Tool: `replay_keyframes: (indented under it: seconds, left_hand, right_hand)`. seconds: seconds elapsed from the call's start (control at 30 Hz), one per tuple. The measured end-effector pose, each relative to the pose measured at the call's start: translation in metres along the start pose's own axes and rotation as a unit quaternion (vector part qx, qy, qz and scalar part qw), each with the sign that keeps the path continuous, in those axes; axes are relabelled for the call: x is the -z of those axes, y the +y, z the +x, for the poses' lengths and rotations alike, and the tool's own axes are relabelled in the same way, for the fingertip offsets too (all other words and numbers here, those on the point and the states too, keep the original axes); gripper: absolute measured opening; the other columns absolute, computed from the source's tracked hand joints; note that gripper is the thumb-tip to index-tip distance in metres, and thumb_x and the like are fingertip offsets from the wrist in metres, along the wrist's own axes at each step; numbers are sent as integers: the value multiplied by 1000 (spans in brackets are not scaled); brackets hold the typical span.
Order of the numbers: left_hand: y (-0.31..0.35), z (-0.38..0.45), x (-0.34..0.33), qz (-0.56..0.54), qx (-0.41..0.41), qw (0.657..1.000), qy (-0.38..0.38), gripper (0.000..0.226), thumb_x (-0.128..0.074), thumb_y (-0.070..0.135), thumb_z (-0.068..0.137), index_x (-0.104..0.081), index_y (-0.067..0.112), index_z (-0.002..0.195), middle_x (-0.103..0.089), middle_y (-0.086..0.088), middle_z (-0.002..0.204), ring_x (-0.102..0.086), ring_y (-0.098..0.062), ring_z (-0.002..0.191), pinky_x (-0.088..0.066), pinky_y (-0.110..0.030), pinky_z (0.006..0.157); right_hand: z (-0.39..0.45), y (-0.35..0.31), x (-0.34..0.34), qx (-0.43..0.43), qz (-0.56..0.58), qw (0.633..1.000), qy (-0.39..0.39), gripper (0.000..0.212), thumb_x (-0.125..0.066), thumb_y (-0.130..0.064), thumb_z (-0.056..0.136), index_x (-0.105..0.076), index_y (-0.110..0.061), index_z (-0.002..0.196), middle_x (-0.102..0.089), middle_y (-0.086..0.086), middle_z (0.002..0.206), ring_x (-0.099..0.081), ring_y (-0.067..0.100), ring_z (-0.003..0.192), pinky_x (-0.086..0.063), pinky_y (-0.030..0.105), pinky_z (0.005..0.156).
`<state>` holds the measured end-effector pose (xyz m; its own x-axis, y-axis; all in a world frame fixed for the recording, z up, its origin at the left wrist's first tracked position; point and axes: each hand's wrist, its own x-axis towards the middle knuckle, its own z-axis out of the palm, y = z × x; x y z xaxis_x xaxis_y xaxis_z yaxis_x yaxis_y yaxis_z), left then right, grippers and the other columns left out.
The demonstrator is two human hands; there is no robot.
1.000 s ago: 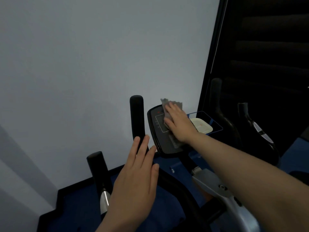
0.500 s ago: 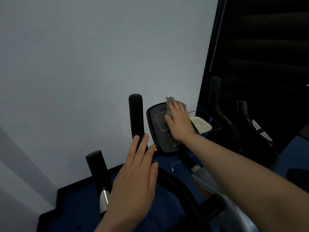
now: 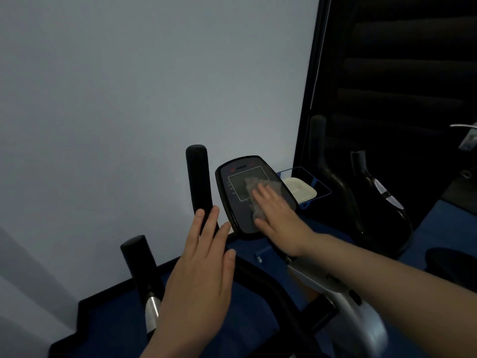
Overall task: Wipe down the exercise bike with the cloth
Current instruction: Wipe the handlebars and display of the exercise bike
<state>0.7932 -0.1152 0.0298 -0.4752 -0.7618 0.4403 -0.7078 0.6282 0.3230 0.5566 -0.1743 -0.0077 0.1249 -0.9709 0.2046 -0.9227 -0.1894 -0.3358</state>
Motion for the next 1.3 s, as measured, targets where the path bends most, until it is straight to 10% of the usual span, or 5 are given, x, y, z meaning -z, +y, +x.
replay_keyframes:
  seconds: [0.27, 0.47, 0.8, 1.07, 1.3]
  left_hand:
    - [-2, 0, 0, 11, -5, 1000, 14, 57, -16, 42, 101, -44, 19, 145, -12, 9, 163, 6, -4, 149, -46, -24, 96]
    - [-2, -1, -3, 6, -17, 1000, 17, 56, -16, 44, 101, -42, 21, 146, -8, 11, 164, 7, -4, 150, -38, -22, 100]
    - [-1, -3, 0, 3, -9, 1000, 3, 59, -12, 48, 100, -37, 24, 148, -4, 15, 163, 10, -1, 148, -46, -26, 98]
    - [1, -2, 1, 22, -4, 1000, -1, 62, -10, 47, 100, -39, 21, 147, -6, 12, 164, 11, -2, 148, -50, -26, 96]
    - [0, -2, 0, 17, -4, 1000, -2, 57, -13, 46, 102, -38, 23, 148, -5, 14, 163, 11, -1, 148, -51, -28, 95]
  right_hand:
    - [35, -2, 16, -140, 5, 987, 83, 63, -36, -33, 105, -5, -13, 156, 3, 8, 164, 4, 23, 151, 0, 35, 122]
    - [4, -10, 8, 121, -1, 990, -67, 65, -40, -40, 103, -4, -30, 156, 9, -11, 163, 17, 3, 147, 5, 33, 118]
    - [2, -22, 2, 121, -66, 989, -61, 67, -36, -43, 103, 2, -29, 156, 14, -9, 162, 19, 6, 147, 13, 27, 118]
    - [25, -5, 13, -192, -42, 979, 60, 67, -28, -39, 105, 6, -9, 155, 10, 13, 163, 8, 24, 151, 1, 38, 122]
    - [2, 14, 20, -40, -112, 992, -39, 69, -28, -41, 105, 12, -16, 155, 18, 5, 161, 14, 18, 150, 8, 30, 119]
